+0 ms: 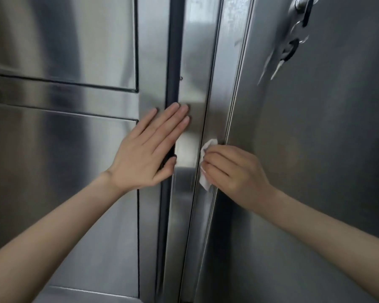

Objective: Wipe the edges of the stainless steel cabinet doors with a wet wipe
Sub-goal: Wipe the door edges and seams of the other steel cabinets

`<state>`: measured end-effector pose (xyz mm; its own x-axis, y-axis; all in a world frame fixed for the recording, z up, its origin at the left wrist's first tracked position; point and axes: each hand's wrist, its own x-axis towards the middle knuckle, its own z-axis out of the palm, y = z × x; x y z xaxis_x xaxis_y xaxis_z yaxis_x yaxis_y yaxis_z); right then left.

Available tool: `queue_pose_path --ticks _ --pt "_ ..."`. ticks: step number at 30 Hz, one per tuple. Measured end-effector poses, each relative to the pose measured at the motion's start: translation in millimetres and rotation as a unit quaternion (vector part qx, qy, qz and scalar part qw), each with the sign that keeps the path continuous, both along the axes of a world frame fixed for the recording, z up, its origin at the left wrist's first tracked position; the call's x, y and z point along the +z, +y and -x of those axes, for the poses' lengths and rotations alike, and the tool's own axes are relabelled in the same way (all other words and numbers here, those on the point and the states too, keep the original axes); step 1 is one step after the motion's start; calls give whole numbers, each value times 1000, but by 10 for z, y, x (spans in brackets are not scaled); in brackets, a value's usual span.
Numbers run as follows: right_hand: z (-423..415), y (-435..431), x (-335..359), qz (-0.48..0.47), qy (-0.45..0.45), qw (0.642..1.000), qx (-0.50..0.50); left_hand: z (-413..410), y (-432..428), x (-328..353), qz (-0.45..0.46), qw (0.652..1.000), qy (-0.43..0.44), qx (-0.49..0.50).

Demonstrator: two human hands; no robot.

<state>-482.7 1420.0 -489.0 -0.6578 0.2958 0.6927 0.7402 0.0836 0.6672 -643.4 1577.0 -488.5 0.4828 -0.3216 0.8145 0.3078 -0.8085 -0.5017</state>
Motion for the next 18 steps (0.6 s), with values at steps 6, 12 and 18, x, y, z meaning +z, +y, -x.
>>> queue_pose_path --ticks 6,12,18 --pt "-16 -82 40 41 -71 996 -42 -76 -278 -85 87 996 -32 -10" --pt "41 -108 -456 69 -53 995 -45 -95 -317 -299 88 996 -22 -19" --pt "51 -177 -631 162 -154 970 -95 -128 -297 -461 69 997 -28 -6"
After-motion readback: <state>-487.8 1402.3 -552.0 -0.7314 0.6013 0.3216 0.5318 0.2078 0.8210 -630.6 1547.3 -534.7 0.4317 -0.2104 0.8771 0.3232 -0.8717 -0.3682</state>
